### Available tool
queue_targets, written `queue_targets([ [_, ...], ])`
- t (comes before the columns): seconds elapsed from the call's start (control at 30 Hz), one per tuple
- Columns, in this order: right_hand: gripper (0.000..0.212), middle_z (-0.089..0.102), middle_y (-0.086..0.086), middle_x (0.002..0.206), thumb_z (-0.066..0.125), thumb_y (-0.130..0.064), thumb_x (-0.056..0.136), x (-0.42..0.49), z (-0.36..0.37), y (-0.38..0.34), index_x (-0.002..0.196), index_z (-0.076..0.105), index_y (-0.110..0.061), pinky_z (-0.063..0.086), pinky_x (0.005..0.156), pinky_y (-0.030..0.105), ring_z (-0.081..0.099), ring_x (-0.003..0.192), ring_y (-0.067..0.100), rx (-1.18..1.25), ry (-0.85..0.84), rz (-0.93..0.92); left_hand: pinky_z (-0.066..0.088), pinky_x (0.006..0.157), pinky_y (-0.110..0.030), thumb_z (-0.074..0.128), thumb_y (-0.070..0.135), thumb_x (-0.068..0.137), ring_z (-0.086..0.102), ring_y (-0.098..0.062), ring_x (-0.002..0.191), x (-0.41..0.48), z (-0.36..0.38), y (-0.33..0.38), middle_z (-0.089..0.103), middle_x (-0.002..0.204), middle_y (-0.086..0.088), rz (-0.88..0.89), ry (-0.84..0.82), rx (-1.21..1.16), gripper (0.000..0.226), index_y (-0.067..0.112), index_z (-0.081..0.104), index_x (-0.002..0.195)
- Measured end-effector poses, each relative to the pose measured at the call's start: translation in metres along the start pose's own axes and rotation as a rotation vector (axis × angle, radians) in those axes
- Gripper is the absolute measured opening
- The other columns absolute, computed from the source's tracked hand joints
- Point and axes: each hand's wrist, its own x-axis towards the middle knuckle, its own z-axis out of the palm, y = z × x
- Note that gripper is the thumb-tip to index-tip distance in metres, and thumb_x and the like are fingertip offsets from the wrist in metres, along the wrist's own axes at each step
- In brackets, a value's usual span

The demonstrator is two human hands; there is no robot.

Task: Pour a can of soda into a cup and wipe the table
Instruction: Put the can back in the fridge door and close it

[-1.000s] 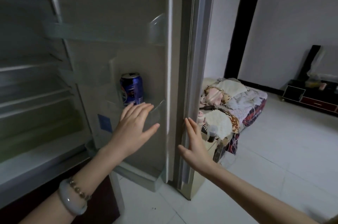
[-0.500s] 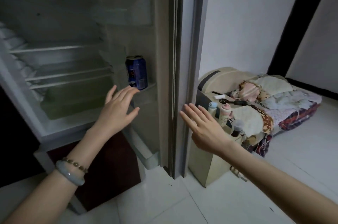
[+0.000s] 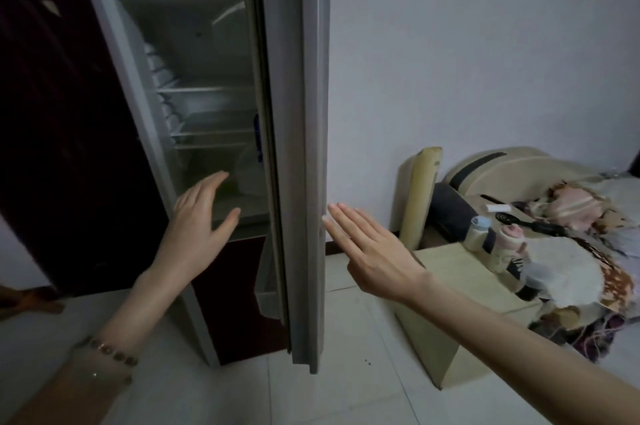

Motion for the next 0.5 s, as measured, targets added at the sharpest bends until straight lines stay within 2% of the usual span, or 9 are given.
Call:
queue_targets([
  [0.1,0.079,0.021,0.020,0.153,0.046,-0.004,0.073,0.034,0.015,-0.019,0.146,0.018,-0.001,0.018,0.117,0.044,0.016,0.143,0.031,0.035,0.015,-0.080,0.019,0.109,-0.029,0.057,0.024,0.092,0.021,0.004,0.126,-0.021,-0.021,-0.011,0.036,0.140,0.008,-0.001,0.073,0.002,0.055,0.015,0.035,0.142],
  [0.2,0.092,0.015,0.019,0.154,0.062,-0.005,0.068,0.070,0.029,-0.039,0.147,0.016,-0.002,0.010,0.118,0.041,0.011,0.144,0.029,0.070,0.006,-0.138,0.022,0.107,-0.028,0.054,0.029,0.092,0.027,0.000,0.127,-0.039,-0.036,-0.025,0.037,0.137,0.011,-0.078,0.103,-0.042,0.053,0.018,0.037,0.141],
  [0.33,0.091,0.017,0.022,0.153,0.062,-0.008,0.067,0.121,0.050,-0.066,0.147,0.020,-0.001,0.012,0.117,0.042,0.012,0.144,0.031,0.121,0.035,-0.209,0.025,0.107,-0.025,0.047,0.047,0.087,0.033,-0.003,0.129,-0.049,-0.041,-0.047,0.038,0.136,0.015,-0.169,0.079,-0.124,0.058,0.025,0.038,0.140],
  [0.5,0.085,0.017,0.022,0.153,0.055,-0.007,0.066,0.187,0.082,-0.094,0.146,0.025,-0.001,0.018,0.115,0.046,0.016,0.143,0.034,0.157,0.103,-0.268,0.023,0.111,-0.023,0.044,0.055,0.085,0.030,0.001,0.133,-0.031,-0.032,-0.102,0.033,0.143,0.017,-0.221,-0.066,-0.120,0.068,0.029,0.024,0.146],
])
